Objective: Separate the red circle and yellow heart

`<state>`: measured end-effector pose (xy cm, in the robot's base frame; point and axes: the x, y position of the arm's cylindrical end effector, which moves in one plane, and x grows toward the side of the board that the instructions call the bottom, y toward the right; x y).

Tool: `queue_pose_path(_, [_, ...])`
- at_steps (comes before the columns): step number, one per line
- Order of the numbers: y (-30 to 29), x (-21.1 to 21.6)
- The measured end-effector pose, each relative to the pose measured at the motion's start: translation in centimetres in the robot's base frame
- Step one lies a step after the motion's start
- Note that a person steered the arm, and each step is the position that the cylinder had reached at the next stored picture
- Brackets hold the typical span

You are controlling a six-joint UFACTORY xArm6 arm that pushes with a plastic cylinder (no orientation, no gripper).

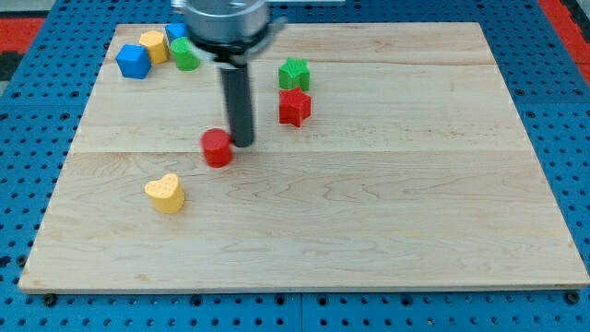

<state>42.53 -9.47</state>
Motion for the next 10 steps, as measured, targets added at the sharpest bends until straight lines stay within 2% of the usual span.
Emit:
queue_pose_path(1, [-1.3, -0.4])
queue_pose_path(2, [2.0, -0.9])
queue_pose_path(4, [-11.9, 0.2])
queue_pose_path(5, [-14.6, 0.8])
queue_pose_path(6, [-14.9, 6.1])
queue_pose_path(7, [-11.8, 8.4])
queue_pose_path(8, [-5.5, 5.8])
queue_pose_path(9, [-7.3, 3.1])
queue_pose_path(10, [-5.2, 5.0])
